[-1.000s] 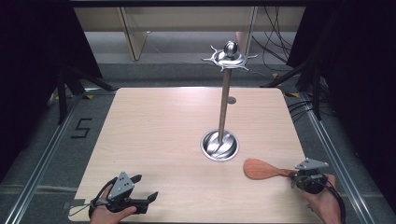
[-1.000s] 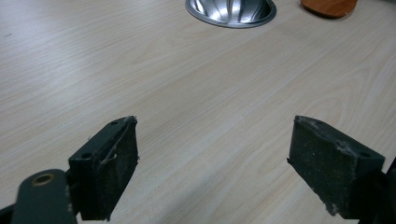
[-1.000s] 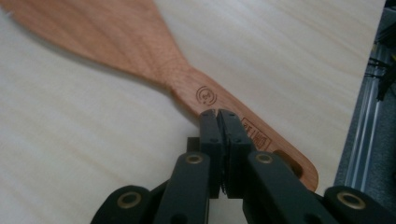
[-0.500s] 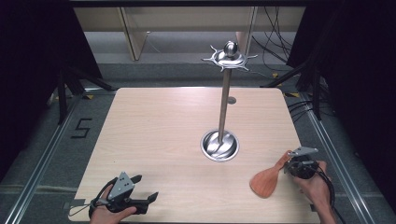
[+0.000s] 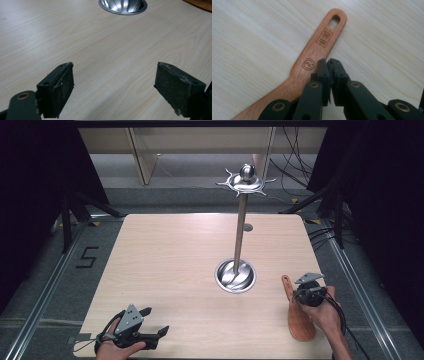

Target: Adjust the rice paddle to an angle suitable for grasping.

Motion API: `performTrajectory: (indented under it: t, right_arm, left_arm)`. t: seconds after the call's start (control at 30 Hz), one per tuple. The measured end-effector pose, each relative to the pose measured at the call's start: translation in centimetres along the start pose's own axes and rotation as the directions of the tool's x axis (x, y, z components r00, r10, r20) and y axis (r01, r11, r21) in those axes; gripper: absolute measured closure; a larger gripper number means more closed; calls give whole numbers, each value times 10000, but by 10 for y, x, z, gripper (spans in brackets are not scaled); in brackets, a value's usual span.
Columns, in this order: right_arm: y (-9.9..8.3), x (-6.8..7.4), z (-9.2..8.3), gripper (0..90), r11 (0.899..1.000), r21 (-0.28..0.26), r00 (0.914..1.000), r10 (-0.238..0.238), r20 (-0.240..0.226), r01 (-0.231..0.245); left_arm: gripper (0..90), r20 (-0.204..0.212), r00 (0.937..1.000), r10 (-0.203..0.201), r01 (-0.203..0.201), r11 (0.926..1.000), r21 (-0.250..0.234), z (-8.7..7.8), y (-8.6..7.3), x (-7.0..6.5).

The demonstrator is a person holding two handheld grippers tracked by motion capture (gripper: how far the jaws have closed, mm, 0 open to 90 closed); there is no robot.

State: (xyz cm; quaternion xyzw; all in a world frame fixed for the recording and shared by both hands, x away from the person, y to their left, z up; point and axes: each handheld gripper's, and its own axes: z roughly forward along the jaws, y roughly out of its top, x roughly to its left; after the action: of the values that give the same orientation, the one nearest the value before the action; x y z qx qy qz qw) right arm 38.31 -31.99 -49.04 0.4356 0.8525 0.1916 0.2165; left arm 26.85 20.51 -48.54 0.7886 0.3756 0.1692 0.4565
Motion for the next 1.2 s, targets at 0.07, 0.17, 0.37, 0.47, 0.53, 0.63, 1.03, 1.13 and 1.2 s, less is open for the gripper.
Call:
performTrajectory:
  t: [0.07,0.17,0.37,0.47,0.53,0.63,1.03,1.13,1.2]
  right_arm:
    - [2,3,0,873,9999,1,9999,-132,-87,132]
    - [3,6,0,870,9999,-13,9998,-116,-179,116]
    - [6,10,0,859,9990,-12,9986,-445,-281,445]
    - [7,8,-3,788,9996,-214,9985,-197,-520,186]
    - [9,5,-7,732,9993,-342,9984,127,-550,-146]
    - [12,2,-12,687,9992,-315,9991,225,-361,-236]
    - [25,3,-2,508,9952,643,9885,820,-1271,-743]
    - [30,6,-1,509,9933,798,9861,935,-1373,-831]
    - [32,7,0,509,9948,674,9873,851,-1344,-766]
  left_arm:
    - [149,32,9998,195,-195,9998,-3,0,0,1]
    - [149,14,9999,131,-131,9999,8,0,0,1]
    - [149,74,9998,161,-161,9999,-14,0,1,2]
    - [149,122,9998,-135,135,9999,-16,1,1,1]
    - [149,85,10000,-7,7,10000,32,1,2,2]
    - [149,102,9999,-81,81,10000,-33,2,2,2]
    - [150,138,9998,-127,124,9996,252,14,7,3]
    - [150,58,10000,63,-65,9997,243,11,6,6]
    - [150,66,10000,-19,17,9997,245,10,5,6]
